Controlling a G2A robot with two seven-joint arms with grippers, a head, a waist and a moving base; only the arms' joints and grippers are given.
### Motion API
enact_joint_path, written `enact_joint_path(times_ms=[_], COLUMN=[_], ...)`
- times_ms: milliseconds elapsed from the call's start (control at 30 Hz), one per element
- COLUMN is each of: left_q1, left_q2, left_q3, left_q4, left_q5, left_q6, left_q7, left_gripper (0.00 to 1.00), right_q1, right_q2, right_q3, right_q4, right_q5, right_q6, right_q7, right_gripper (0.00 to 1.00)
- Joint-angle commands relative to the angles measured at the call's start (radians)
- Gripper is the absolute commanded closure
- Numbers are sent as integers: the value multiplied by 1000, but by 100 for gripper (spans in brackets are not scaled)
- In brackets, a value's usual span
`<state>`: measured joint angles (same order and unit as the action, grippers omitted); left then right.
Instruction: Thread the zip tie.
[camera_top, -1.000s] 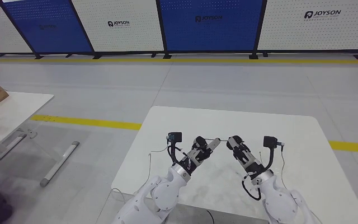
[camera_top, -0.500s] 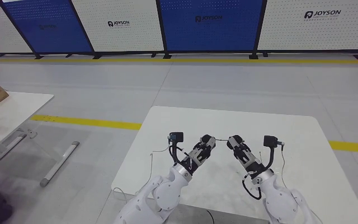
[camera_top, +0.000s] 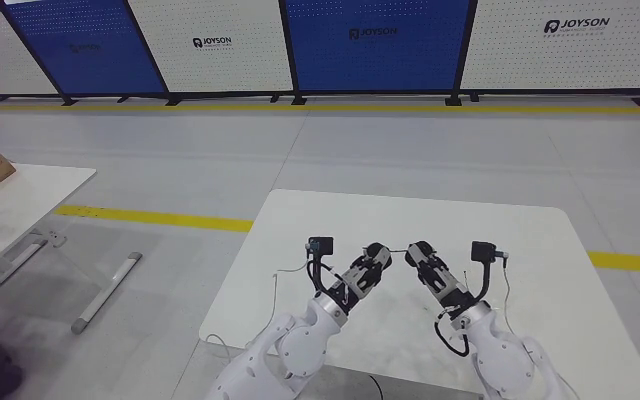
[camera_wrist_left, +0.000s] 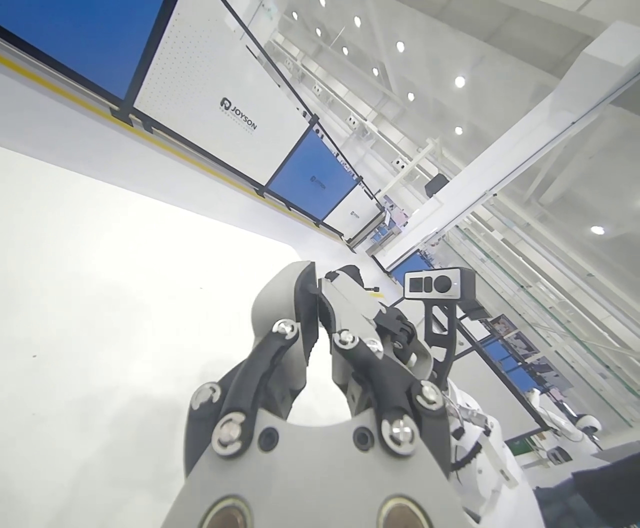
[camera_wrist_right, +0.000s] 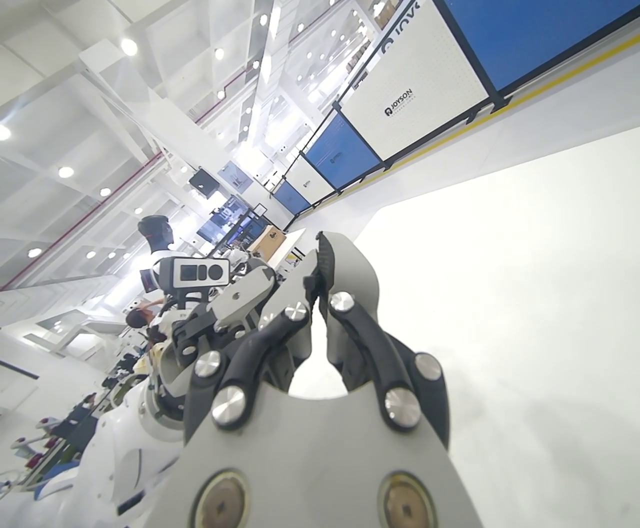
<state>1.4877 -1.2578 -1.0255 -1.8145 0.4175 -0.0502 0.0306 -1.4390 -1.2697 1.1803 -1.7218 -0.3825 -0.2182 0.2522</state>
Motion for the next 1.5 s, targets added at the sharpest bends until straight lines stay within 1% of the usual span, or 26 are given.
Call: enact_joint_path(times_ms=[0, 233, 267, 300, 367, 467, 600, 667, 767, 833, 900, 1167, 1200, 1233, 1300, 1367, 1400, 1433, 1467], left_q1=[0, 3, 4, 4, 3, -4, -7, -3, -3, -3, -3, -3, -5, -6, -4, -2, -3, -5, -5], left_q2=[0, 0, 0, 0, -1, -6, -9, -12, -15, -16, -16, -16, -17, -19, -21, -22, -22, -22, -22], left_q3=[1, -1, -2, -2, -4, -11, -16, -20, -25, -31, -31, -31, -33, -32, -33, -42, -49, -53, -53], left_q4=[-1, -6, -6, -6, -4, 3, 10, 10, 8, 9, 9, 9, 11, 10, 7, 4, 4, 4, 4], left_q5=[5, 10, 8, 6, -1, -16, -48, -79, -144, -208, -208, -209, -216, -233, -289, -380, -413, -433, -433], left_q6=[-1, -2, -1, 1, 11, 55, 55, 53, 33, 10, 10, 11, 13, 9, -6, -24, -25, -25, -25], left_q7=[-3, -5, -5, -4, 0, 38, 46, 56, 53, 20, 20, 21, 27, 32, 25, -18, -36, -50, -50], left_gripper=[100, 100, 100, 100, 100, 100, 100, 100, 100, 100, 100, 100, 100, 100, 100, 100, 100, 100, 100], right_q1=[3, 9, 9, 9, 9, 8, 1, -4, -15, -23, -17, -17, -15, -12, -11, -5, -3, -1, -1], right_q2=[0, 0, 0, -1, -1, 0, 1, 2, 4, 6, 8, 8, 10, 11, 10, 11, 10, 10, 10], right_q3=[-1, -5, -4, -3, -3, -5, -5, -5, 1, 11, 18, 17, 17, 12, 3, -7, -15, -21, -21], right_q4=[1, 6, 7, 8, 9, 9, 4, -1, -5, -1, 5, 7, 10, 11, 13, 15, 17, 20, 20], right_q5=[-1, 6, 9, 10, 14, 20, 12, -2, -20, -34, -65, -73, -113, -167, -199, -285, -308, -320, -320], right_q6=[3, 10, 11, 12, 15, 13, 8, 18, 28, 49, 105, 107, 118, 140, 153, 170, 172, 172, 172], right_q7=[9, 20, 19, 19, 20, 31, 34, 32, 34, 39, 50, 51, 50, 39, 22, -2, -2, 3, 3], right_gripper=[100, 100, 64, 0, 0, 0, 0, 0, 0, 0, 0, 0, 0, 0, 0, 0, 0, 0, 0])
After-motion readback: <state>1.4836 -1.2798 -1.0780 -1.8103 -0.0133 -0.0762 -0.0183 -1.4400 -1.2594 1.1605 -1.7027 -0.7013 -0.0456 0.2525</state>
